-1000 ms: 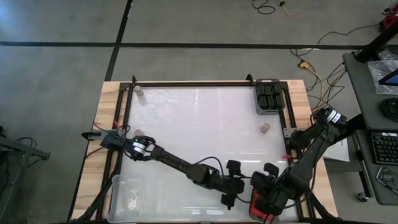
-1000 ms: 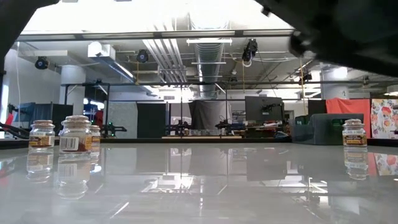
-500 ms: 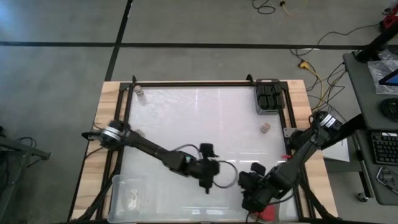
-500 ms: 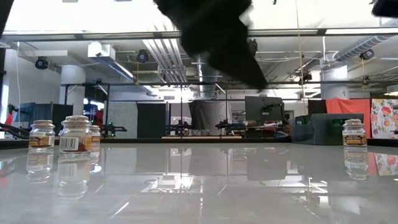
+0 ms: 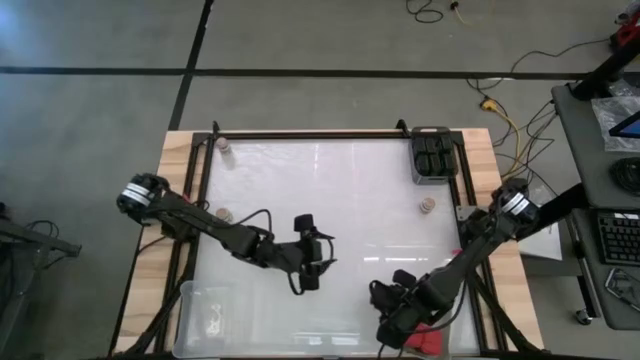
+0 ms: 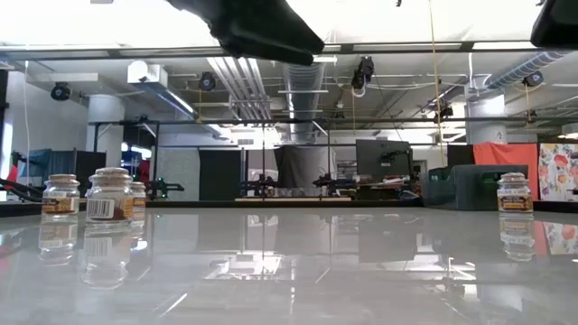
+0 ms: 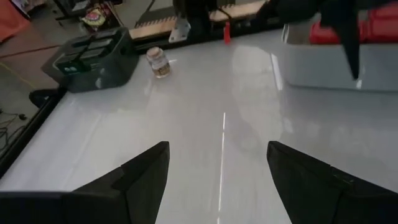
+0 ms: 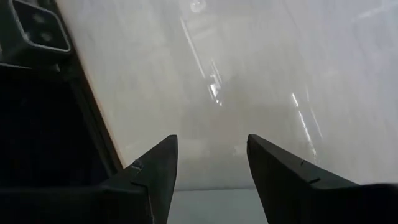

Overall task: Sort spices by type
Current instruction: Adjust the gray bin

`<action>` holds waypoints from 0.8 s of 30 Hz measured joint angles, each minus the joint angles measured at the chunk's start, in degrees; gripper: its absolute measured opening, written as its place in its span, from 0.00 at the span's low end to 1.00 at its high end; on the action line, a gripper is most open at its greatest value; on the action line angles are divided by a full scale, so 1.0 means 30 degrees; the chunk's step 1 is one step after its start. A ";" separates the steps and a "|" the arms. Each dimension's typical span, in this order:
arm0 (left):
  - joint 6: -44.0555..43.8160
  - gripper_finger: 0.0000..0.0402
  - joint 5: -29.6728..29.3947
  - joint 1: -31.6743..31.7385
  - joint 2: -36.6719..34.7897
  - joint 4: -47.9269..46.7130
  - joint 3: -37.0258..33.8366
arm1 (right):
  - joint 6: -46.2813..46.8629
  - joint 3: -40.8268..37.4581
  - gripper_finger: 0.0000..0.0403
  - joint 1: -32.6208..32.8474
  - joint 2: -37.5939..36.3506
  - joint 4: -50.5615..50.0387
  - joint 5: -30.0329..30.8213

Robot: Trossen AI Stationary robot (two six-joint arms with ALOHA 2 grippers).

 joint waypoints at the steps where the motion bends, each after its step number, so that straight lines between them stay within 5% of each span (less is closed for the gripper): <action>1: -0.0012 0.64 0.0011 0.0000 -0.0011 0.0146 -0.0010 | 0.0154 0.0058 0.46 -0.0039 0.0104 -0.0117 -0.0080; 24: -0.1587 0.64 -0.0001 -0.0117 0.1783 0.3439 -0.0039 | -0.2047 0.2507 0.45 -0.0689 0.2174 -0.4032 -0.2984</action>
